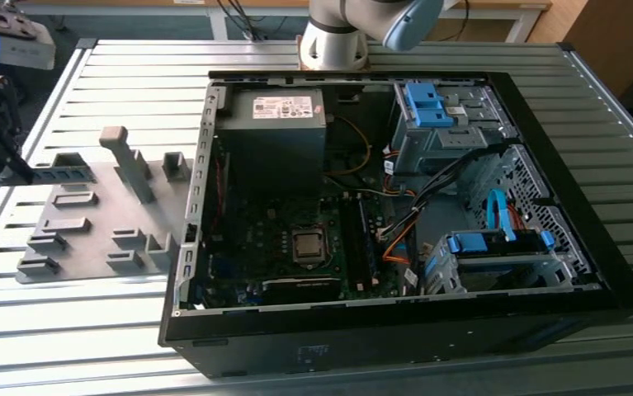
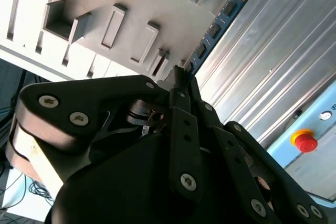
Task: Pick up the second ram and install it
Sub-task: 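Pick up the second ram and move it above second insertion slot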
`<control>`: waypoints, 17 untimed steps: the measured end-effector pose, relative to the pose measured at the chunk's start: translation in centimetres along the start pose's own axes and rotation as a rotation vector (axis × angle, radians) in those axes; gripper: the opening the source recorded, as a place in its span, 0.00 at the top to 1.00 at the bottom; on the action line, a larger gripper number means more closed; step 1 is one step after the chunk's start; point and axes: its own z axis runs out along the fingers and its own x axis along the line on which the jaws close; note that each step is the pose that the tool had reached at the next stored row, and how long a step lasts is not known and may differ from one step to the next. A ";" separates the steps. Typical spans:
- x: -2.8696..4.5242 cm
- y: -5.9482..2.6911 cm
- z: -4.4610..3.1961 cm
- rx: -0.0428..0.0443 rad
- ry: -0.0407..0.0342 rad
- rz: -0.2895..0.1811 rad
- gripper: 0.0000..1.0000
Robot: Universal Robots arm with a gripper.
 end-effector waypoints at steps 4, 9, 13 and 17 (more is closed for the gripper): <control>-0.02 0.02 -1.12 0.0001 -0.0001 0.000 0.86; -0.04 0.03 -2.54 0.0001 -0.0001 0.000 0.86; -0.06 0.05 -3.67 0.0000 0.0000 0.000 0.86; -0.08 0.07 -4.77 0.0000 0.0000 0.000 0.86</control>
